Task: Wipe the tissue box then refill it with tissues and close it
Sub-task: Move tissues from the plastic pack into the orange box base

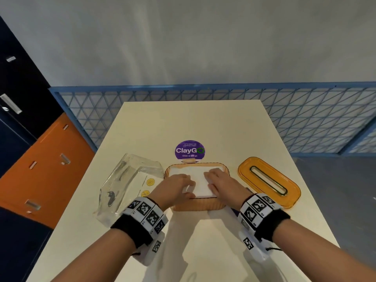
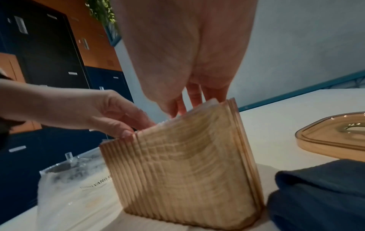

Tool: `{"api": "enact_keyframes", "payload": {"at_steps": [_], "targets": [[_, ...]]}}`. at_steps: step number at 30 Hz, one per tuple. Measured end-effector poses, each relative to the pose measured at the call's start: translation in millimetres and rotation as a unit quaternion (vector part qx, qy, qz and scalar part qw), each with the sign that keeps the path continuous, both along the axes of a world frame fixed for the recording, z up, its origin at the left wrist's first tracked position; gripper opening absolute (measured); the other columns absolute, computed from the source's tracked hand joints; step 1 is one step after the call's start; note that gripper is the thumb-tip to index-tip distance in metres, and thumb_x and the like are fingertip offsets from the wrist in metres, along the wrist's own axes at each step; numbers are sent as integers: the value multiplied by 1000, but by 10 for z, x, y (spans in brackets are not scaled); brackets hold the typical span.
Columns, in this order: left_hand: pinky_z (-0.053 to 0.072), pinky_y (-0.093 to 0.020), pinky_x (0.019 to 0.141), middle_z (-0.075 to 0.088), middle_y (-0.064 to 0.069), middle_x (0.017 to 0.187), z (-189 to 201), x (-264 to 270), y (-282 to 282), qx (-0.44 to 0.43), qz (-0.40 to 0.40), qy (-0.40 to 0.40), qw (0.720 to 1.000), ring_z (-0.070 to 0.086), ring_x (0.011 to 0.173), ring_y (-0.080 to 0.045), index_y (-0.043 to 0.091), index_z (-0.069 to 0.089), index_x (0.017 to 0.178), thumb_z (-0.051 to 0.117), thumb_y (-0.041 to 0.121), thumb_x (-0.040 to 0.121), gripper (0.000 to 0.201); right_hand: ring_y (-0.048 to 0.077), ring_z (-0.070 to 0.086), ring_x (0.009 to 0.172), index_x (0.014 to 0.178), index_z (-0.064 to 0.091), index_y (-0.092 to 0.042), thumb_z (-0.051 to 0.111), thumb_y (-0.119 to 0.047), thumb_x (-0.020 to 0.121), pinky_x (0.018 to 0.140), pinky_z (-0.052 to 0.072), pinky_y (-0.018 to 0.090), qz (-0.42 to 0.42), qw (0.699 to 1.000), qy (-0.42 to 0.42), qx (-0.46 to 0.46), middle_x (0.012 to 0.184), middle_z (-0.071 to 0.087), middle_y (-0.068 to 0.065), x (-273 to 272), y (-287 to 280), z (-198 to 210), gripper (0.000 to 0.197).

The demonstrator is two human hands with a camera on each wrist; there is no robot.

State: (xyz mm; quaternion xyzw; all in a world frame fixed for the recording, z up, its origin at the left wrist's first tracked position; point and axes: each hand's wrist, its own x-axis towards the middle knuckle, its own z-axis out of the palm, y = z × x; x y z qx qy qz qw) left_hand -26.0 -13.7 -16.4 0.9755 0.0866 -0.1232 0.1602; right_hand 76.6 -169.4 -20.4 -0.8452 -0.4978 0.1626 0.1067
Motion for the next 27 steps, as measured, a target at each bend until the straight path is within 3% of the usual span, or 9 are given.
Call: {"api": "enact_keyframes", "payload": {"at_steps": [6, 10, 12, 15, 19, 27], "targets": [[40, -33, 104, 53, -8, 136, -7, 51, 43, 1, -28, 29, 999, 50, 124, -22, 17, 52, 132, 59, 35, 90, 47, 28, 47, 115, 119, 47, -4, 35, -18, 98, 84, 39, 33, 10, 997, 24, -69, 126, 46, 14, 108, 63, 9, 28], [44, -31, 94, 60, -4, 125, -50, 5, 15, -5, -30, -22, 999, 56, 114, -21, 19, 57, 126, 53, 31, 94, 34, 29, 49, 114, 105, 53, -5, 39, -25, 98, 89, 39, 34, 9, 995, 38, -92, 122, 54, 16, 177, 87, 46, 26], [46, -30, 90, 65, -4, 120, -73, -17, 21, -22, -21, -58, 998, 59, 111, -20, 18, 62, 119, 51, 27, 95, 28, 28, 46, 122, 119, 54, -8, 42, -35, 97, 99, 37, 36, 4, 994, 52, -91, 132, 53, 14, 230, 95, 102, 36], [41, -24, 81, 67, -3, 111, -53, -21, 38, -31, -15, -57, 998, 59, 103, -19, 20, 62, 116, 54, 31, 93, 27, 22, 40, 132, 139, 40, -20, 53, -46, 90, 107, 32, 33, 11, 993, 80, -82, 146, 42, 3, 279, 73, 217, 57], [40, -25, 82, 63, -2, 113, -8, -25, 27, -26, -25, -30, 999, 56, 103, -19, 24, 57, 120, 60, 35, 89, 33, 20, 37, 132, 136, 42, -27, 66, -44, 81, 109, 32, 34, 36, 992, 80, -85, 144, 42, 0, 255, 21, 160, 62], [43, -26, 83, 61, -4, 122, -38, -21, -48, 21, -52, -55, 997, 58, 107, -21, 16, 56, 122, 46, 24, 97, 28, 21, 42, 126, 131, 48, -23, 61, -41, 85, 106, 35, 35, 55, 991, 64, -108, 137, 49, 3, 231, 42, 120, 52]]}}
